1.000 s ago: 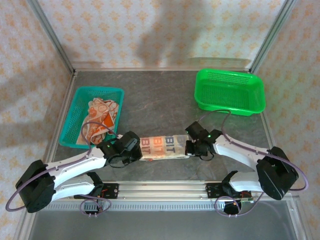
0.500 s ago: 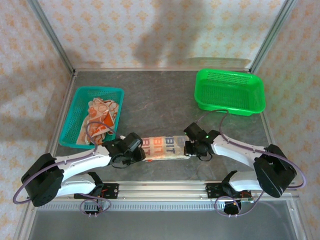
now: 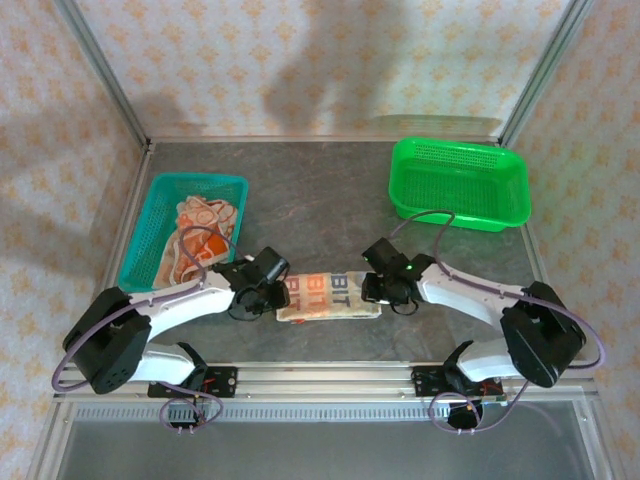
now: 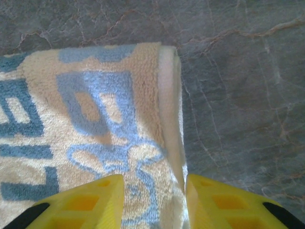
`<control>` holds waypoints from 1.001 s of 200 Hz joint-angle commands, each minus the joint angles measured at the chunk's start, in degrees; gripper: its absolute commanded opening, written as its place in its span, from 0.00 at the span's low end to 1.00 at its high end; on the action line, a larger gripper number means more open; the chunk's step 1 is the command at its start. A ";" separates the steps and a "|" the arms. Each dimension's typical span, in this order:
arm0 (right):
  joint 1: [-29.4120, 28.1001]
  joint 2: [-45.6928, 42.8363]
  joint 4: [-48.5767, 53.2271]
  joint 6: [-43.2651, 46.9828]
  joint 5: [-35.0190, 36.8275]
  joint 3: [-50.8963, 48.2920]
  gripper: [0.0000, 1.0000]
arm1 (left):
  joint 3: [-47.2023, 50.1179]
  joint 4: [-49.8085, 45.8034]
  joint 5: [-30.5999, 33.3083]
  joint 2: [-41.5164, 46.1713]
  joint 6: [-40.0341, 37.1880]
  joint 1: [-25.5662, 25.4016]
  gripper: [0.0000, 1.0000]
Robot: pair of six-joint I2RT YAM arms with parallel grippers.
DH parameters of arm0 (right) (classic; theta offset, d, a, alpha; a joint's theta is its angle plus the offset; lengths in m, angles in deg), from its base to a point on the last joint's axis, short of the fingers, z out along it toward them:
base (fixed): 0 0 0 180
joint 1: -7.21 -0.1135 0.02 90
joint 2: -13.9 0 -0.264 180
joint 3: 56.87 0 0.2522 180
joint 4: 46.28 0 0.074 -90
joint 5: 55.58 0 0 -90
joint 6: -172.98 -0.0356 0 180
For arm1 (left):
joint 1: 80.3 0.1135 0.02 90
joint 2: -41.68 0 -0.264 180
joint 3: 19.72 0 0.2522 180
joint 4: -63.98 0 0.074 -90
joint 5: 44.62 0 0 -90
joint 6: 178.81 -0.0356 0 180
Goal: Fold and stack the towels
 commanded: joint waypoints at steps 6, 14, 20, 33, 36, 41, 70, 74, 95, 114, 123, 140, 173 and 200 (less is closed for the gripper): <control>-0.29 2.11 -3.43 -1.37 1.21 0.20 0.39 | 1.22 1.40 0.16 -1.21 -0.45 0.17 0.37; -0.27 2.62 -3.89 -1.46 0.90 0.25 0.39 | 1.52 1.81 0.01 -1.35 -0.49 0.18 0.33; -0.29 2.89 -4.40 -1.57 0.79 0.27 0.39 | 1.74 2.13 -0.15 -1.44 -0.41 0.16 0.31; -0.40 3.72 -4.95 -1.80 1.04 0.09 0.40 | 2.22 2.78 -0.31 -1.72 -0.09 0.16 0.30; -0.43 3.95 -5.00 -1.89 1.11 0.10 0.40 | 2.31 2.92 -0.39 -1.79 0.01 0.16 0.30; -0.38 4.46 -5.07 -2.02 1.22 0.00 0.41 | 2.57 3.24 -0.53 -1.87 0.16 0.16 0.29; -1.33 7.18 -6.98 -3.11 1.68 -0.96 0.44 | 3.67 5.27 -1.59 -2.63 0.95 0.07 0.25; -1.77 7.52 -7.11 -3.25 1.98 -1.06 0.44 | 3.77 5.47 -1.69 -2.73 1.05 0.08 0.25; -4.48 10.02 -7.70 -4.83 4.43 -1.29 0.43 | 3.95 5.85 -1.75 -2.77 1.27 0.07 0.23; -6.19 12.26 -9.01 -6.63 5.25 -1.99 0.30 | 4.12 6.02 -1.67 -2.37 1.36 0.07 0.23; -6.49 12.53 -9.33 -7.18 5.60 -2.42 0.24 | 4.08 5.85 -1.64 -2.17 1.36 0.07 0.23; -6.53 11.71 -8.43 -7.30 6.78 -2.33 0.07 | 3.82 5.58 -1.57 -1.80 1.19 0.07 0.23; -6.44 7.55 -1.70 -5.10 11.13 1.92 0.00 | 1.52 2.88 -0.33 0.78 0.33 0.16 0.27; -5.21 4.42 5.85 -2.42 14.26 8.87 0.00 | -1.20 -0.90 2.18 4.65 -0.64 0.76 0.43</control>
